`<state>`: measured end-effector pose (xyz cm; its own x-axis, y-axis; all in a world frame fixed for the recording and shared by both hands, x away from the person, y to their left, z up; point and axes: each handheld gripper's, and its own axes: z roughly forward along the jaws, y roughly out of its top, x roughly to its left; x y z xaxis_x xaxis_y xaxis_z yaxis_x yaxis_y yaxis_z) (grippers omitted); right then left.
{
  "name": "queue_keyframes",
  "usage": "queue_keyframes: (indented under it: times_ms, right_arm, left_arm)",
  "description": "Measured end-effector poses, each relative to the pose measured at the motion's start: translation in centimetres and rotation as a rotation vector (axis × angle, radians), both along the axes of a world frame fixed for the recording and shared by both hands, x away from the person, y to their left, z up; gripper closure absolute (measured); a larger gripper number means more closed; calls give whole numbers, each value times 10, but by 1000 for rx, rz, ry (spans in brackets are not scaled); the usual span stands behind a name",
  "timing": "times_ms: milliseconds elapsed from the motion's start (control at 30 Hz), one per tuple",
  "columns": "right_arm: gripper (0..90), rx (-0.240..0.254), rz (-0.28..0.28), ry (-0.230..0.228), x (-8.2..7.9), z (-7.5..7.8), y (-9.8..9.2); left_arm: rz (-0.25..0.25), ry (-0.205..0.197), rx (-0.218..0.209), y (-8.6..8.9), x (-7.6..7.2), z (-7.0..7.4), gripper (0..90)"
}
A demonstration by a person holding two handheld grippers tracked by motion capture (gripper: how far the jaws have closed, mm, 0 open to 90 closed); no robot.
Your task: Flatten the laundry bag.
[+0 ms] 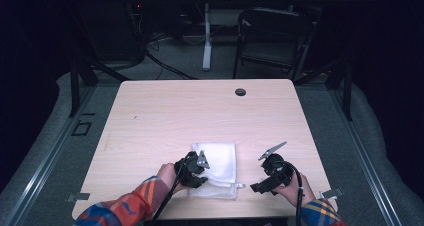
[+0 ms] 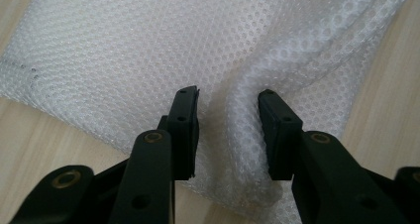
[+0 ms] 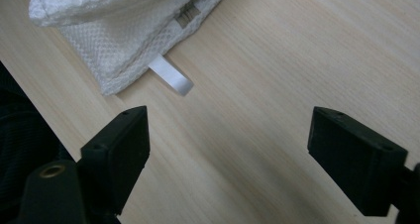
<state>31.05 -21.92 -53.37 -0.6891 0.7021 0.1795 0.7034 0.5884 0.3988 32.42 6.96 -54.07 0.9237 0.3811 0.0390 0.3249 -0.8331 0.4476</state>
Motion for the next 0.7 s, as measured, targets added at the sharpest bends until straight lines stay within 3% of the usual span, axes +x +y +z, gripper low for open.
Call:
queue_keyframes:
  times_ms: [100, 267, 300, 333, 467, 533, 700]
  right_arm:
    - [242, 2, 3, -4, -1, 1, 4]
    - [473, 14, 59, -30, -6, 1, 19]
    - [473, 14, 59, -30, -6, 1, 19]
    - [615, 25, 88, -38, -8, 2, 26]
    - [817, 40, 134, -73, -13, 3, 39]
    - [874, 47, 158, -96, -17, 3, 46]
    - [900, 58, 187, -129, -19, 1, 59]
  left_arm:
    - [6, 12, -9, 1, 2, 0, 659]
    - [19, 32, -28, 4, 4, 2, 694]
    - [19, 32, -28, 4, 4, 2, 701]
    - [23, 37, -38, 5, 5, 2, 708]
    - [32, 51, -48, 6, 7, 2, 728]
    - [35, 56, -55, 7, 8, 2, 737]
    - [36, 63, -62, 8, 9, 3, 745]
